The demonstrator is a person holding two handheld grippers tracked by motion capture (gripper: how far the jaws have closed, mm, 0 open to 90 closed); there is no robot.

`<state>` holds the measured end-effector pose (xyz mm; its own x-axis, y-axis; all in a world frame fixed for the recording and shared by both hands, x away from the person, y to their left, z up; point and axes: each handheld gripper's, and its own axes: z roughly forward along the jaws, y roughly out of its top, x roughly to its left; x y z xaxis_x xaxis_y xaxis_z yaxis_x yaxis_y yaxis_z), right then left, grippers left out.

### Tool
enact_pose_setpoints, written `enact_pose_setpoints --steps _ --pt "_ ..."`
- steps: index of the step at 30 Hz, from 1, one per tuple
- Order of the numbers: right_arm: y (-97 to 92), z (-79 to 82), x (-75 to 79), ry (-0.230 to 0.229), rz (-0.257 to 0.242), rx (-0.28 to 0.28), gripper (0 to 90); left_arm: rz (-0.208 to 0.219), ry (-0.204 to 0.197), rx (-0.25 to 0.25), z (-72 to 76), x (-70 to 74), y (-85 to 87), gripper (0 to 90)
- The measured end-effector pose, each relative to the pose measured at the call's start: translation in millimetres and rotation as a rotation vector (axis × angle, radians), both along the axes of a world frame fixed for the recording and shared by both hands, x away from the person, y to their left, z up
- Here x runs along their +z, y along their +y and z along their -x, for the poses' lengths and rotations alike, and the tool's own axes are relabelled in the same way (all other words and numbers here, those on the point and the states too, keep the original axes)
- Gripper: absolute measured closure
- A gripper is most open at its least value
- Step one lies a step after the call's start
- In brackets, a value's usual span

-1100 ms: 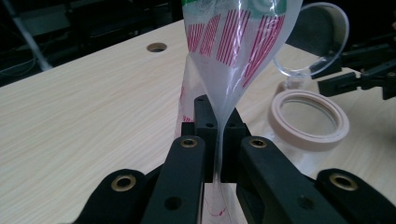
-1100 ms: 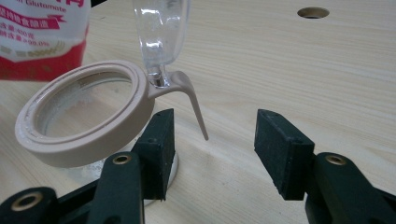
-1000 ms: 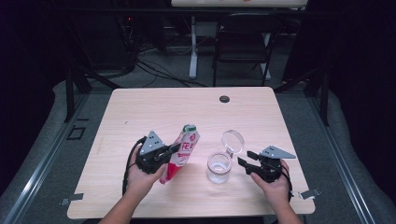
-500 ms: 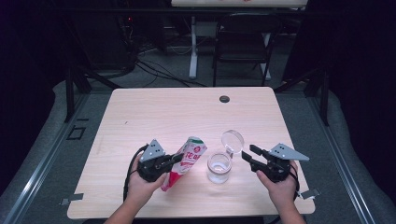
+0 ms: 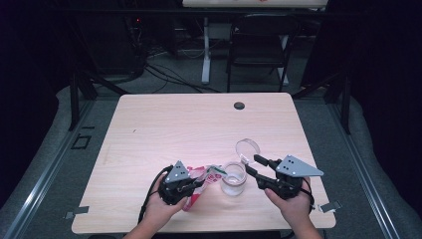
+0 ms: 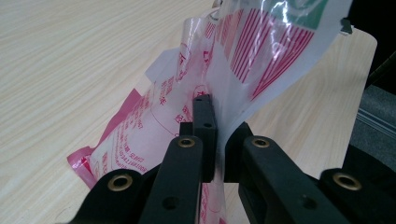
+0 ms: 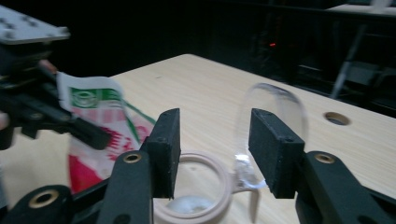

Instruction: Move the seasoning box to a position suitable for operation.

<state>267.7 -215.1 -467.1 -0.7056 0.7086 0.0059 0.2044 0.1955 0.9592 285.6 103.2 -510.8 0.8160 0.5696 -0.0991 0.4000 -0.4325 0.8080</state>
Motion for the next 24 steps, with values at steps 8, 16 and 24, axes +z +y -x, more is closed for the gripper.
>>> enact_pose_setpoints --steps 8,16,24 --pt "21.4 -7.9 -7.7 0.072 0.064 0.121 58.1 0.026 0.03 0.005 -1.8 -2.2 3.5 88.4" --pt "53.9 -19.0 -4.9 0.106 0.146 0.241 60.3 0.013 0.016 0.026 1.0 -2.2 10.9 87.0" --pt "78.6 -40.6 -9.3 0.144 0.162 0.268 66.0 0.013 0.022 0.044 -0.6 -1.2 17.5 86.9"
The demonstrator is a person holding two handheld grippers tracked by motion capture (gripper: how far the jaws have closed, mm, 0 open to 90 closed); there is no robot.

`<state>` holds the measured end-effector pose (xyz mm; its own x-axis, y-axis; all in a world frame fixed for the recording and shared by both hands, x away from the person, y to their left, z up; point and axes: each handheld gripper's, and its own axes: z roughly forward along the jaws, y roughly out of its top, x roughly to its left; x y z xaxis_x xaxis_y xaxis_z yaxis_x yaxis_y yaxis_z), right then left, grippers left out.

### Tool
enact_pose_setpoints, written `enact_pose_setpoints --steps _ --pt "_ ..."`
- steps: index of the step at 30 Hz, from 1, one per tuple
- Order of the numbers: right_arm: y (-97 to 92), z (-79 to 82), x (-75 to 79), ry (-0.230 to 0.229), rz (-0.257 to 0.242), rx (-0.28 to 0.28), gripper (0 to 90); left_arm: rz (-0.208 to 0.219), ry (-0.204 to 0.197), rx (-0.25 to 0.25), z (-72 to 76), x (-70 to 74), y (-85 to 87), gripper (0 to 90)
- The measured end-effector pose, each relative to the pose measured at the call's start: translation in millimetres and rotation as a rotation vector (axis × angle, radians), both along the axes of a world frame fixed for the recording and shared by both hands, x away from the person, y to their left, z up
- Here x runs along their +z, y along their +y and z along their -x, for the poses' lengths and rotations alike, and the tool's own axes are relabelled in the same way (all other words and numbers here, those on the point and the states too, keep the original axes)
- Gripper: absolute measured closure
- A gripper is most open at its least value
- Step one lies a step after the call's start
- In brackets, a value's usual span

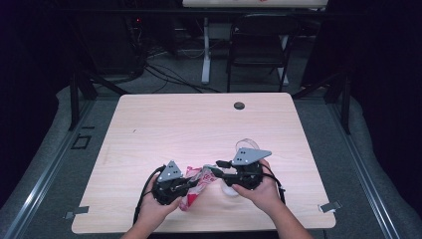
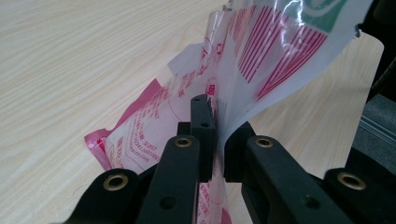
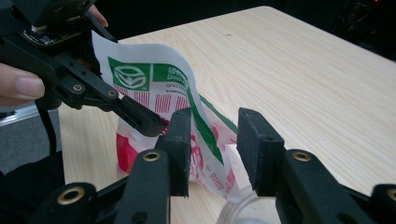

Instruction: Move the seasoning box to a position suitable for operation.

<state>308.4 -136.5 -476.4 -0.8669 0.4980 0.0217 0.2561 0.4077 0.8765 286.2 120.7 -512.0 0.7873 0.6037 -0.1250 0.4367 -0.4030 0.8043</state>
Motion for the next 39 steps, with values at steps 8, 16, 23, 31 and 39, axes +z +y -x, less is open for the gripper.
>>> enact_pose_setpoints --steps 8,16,23,31,39 --pt "5.2 1.0 -11.9 0.018 0.041 0.044 68.6 0.002 0.003 0.007 0.9 0.0 0.8 86.8" --pt "11.7 0.4 -15.3 0.038 0.053 0.052 72.0 0.002 0.001 0.007 2.8 -0.1 -0.1 86.6" --pt "17.6 -1.7 -19.2 0.066 0.117 0.074 85.3 -0.001 0.001 -0.01 3.4 0.0 -0.4 84.4" --pt "15.7 -2.1 -18.3 0.069 0.116 0.063 90.0 0.025 0.001 -0.038 5.0 1.3 -1.8 71.9" --pt "16.3 -0.9 -17.4 0.068 0.087 0.062 90.0 -0.005 -0.036 -0.013 15.3 -1.5 -0.5 59.8"
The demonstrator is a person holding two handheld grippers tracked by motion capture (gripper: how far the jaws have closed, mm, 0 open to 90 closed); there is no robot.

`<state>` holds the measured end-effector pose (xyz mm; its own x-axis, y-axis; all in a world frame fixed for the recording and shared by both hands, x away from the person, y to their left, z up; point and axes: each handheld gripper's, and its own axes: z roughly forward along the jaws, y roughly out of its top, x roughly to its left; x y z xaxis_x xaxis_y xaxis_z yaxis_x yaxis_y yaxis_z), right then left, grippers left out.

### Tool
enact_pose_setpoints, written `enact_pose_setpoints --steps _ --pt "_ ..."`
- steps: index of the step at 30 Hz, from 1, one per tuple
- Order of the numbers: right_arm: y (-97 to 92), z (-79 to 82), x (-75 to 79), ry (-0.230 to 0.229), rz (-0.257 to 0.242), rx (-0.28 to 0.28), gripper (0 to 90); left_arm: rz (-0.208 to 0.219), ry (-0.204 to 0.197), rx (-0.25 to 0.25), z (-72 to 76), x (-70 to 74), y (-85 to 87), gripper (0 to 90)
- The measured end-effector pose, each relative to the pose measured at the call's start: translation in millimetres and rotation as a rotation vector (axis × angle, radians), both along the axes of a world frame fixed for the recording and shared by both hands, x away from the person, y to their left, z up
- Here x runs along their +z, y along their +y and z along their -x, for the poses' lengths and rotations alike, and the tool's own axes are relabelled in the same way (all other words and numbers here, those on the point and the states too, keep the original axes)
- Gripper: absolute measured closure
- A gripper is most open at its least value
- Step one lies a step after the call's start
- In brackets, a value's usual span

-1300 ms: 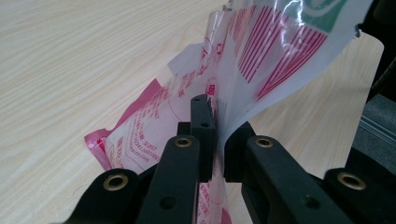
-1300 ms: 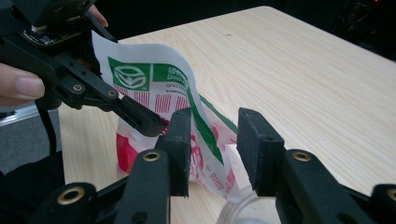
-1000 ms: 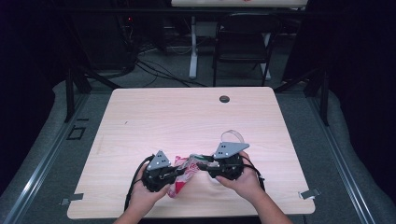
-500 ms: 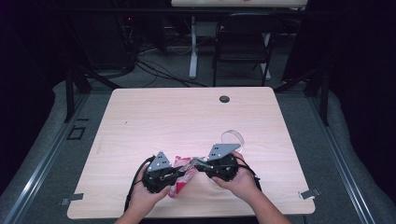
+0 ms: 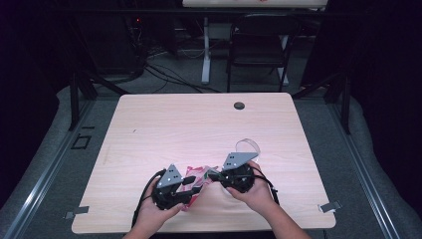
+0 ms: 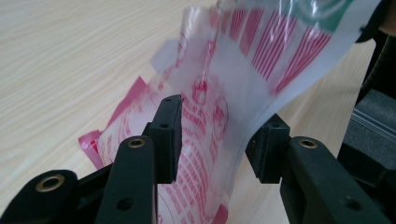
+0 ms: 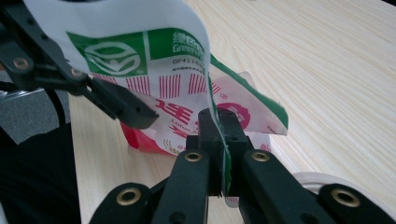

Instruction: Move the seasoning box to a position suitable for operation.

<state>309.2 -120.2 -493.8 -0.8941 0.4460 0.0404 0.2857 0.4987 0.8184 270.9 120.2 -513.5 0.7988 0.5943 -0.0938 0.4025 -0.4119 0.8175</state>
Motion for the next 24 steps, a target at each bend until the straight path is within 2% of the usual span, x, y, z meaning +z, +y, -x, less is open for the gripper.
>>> enact_pose_setpoints --steps 3,6,8,9,13,16,17,21,23,24 --pt "1.6 1.4 0.9 -0.005 -0.011 0.002 90.0 -0.006 -0.018 0.024 2.6 -5.0 3.0 57.2" --pt "3.6 2.8 2.6 -0.002 -0.031 0.003 90.0 -0.028 -0.012 0.04 3.2 -10.2 5.0 54.5" --pt "3.8 2.8 3.3 -0.004 -0.029 0.006 90.0 -0.033 0.004 0.05 2.8 -13.8 5.0 53.5" --pt "4.9 3.3 4.0 -0.008 -0.032 0.005 90.0 -0.039 0.015 0.05 2.4 -15.7 4.8 48.7" --pt "5.2 3.8 5.3 -0.012 -0.033 0.006 90.0 -0.041 0.038 0.068 -1.0 -24.2 2.6 40.2" --pt "5.6 4.5 5.6 -0.011 -0.041 0.006 90.0 -0.055 0.047 0.07 -1.9 -29.8 0.3 36.9" --pt "5.5 4.7 5.8 -0.012 -0.042 0.006 90.0 -0.071 0.036 0.071 -1.9 -31.5 -0.7 35.6" --pt "4.7 5.2 6.7 -0.013 -0.047 0.005 90.0 -0.068 0.015 0.083 -1.0 -35.2 -2.3 33.7" --pt "4.3 5.4 6.9 -0.015 -0.048 0.005 90.0 -0.068 0.003 0.116 0.5 -40.9 -4.7 31.1" --pt "4.3 5.4 6.9 -0.015 -0.048 0.005 90.0 -0.068 0.003 0.116 0.5 -40.9 -4.7 30.1"
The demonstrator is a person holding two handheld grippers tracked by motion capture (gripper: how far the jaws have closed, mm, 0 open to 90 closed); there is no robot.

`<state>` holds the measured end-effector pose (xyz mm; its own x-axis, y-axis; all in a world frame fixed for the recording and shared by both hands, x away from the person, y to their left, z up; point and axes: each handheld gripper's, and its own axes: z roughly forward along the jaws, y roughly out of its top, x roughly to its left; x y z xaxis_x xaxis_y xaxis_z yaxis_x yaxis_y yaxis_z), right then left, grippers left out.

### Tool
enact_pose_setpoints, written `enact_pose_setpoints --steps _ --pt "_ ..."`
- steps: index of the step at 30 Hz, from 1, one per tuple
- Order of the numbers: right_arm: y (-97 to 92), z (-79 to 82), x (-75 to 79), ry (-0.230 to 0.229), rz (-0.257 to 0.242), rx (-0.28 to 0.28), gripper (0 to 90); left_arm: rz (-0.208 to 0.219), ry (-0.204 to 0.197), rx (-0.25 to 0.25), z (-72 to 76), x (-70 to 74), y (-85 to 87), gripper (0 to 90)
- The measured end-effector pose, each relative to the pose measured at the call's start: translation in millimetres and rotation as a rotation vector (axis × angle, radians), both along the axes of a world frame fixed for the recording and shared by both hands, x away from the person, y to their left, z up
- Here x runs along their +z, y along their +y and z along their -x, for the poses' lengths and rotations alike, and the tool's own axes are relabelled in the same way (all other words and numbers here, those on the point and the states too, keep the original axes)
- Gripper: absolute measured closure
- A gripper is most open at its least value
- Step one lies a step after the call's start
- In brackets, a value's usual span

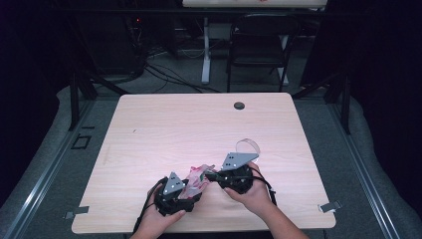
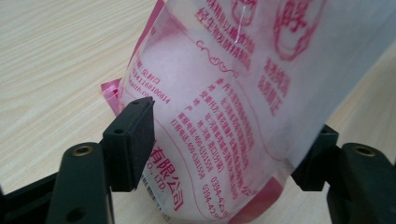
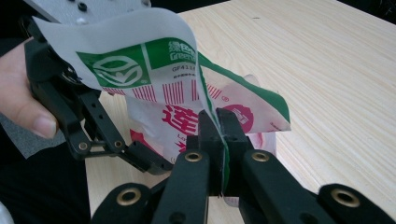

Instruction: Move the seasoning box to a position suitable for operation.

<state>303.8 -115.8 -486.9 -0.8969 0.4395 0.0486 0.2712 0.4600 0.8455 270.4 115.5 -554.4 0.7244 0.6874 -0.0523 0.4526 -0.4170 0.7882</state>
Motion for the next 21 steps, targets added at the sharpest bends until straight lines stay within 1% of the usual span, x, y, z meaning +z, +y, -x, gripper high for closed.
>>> enact_pose_setpoints --steps 1,2,4,6,9,10,11,12,14,16,19,21 --pt "0.0 0.1 0.2 -0.002 0.002 -0.001 90.0 -0.008 -0.008 0.008 0.0 -1.5 -0.5 30.1" --pt "0.1 0.3 0.1 -0.002 0.001 0.002 90.0 -0.018 -0.017 0.031 0.0 -4.5 -1.4 28.4" --pt "0.1 0.3 0.1 -0.002 0.0 0.003 90.0 -0.023 -0.017 0.05 -1.0 -7.5 -2.2 26.9" --pt "0.2 0.5 0.1 -0.003 -0.001 0.004 90.0 -0.026 -0.017 0.055 -1.8 -8.7 -2.1 25.8" --pt "0.0 1.0 0.2 -0.004 0.0 0.004 90.0 -0.046 -0.006 0.068 -3.2 -13.5 -2.8 24.0" --pt "0.0 1.0 0.2 -0.004 0.0 0.004 90.0 -0.046 -0.006 0.068 -3.2 -13.5 -2.8 23.5" --pt "0.1 1.5 0.2 -0.005 -0.001 0.007 90.0 -0.054 0.011 0.071 -4.4 -17.2 -3.5 23.2" --pt "0.0 1.8 0.4 -0.006 0.001 0.007 90.0 -0.054 0.011 0.071 -4.4 -17.2 -3.5 23.0" --pt "-0.1 2.0 0.4 -0.006 0.0 0.009 90.0 -0.051 0.023 0.083 -5.1 -22.2 -5.2 22.8" --pt "-0.2 2.7 0.4 -0.006 0.0 0.008 90.0 -0.067 0.019 0.086 -5.8 -26.3 -7.9 22.7" --pt "-1.0 2.9 0.5 -0.007 0.006 0.011 90.0 -0.063 0.022 0.09 -6.2 -28.7 -9.5 22.8" --pt "-1.9 2.9 -0.5 -0.002 -0.003 0.008 90.0 -0.069 0.031 0.089 -6.8 -30.2 -9.9 23.0"
